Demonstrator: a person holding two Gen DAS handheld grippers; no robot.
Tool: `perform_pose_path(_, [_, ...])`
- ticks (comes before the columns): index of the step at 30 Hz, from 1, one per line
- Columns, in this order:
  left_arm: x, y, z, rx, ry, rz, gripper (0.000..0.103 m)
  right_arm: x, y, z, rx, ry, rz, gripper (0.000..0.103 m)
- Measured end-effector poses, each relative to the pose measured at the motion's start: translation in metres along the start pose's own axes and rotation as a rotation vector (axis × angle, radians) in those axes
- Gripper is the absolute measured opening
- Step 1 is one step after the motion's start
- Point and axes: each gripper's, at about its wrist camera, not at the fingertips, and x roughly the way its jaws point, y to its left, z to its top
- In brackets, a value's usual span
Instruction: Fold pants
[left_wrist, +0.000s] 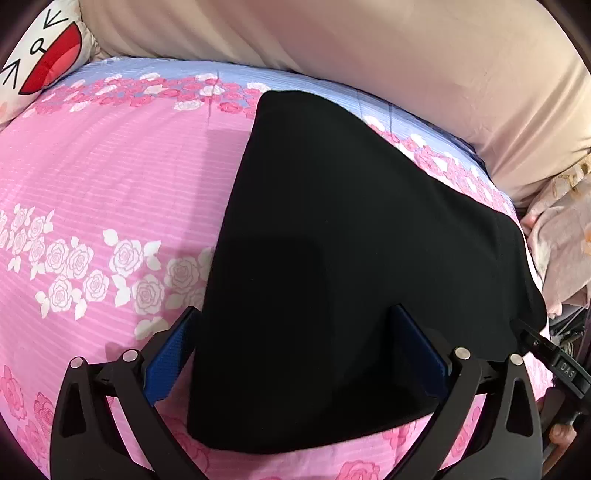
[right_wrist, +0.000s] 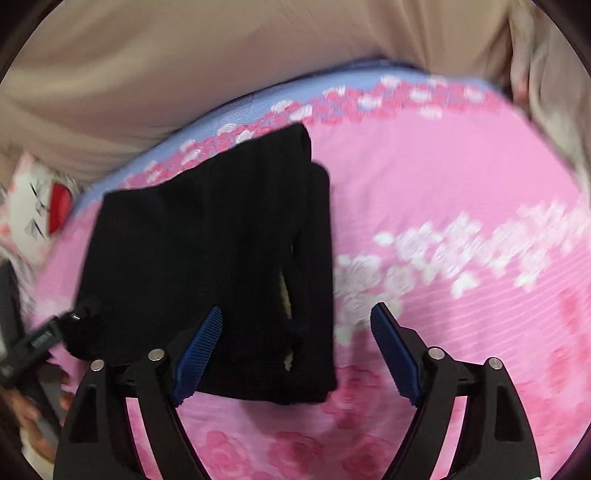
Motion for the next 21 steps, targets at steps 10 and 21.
perform_pose_path(10, [0.005,-0.01,0.006,0.031,0.013,-0.041,0.082,0.007,0.0,-0.004,0.082,0.007,0.126,0.062])
perform_pose_path(21, [-0.006,-0.026,0.007,0.122,0.026,0.047,0.06,0.002,0.012,-0.002,0.076,0.007,0.068,0.061])
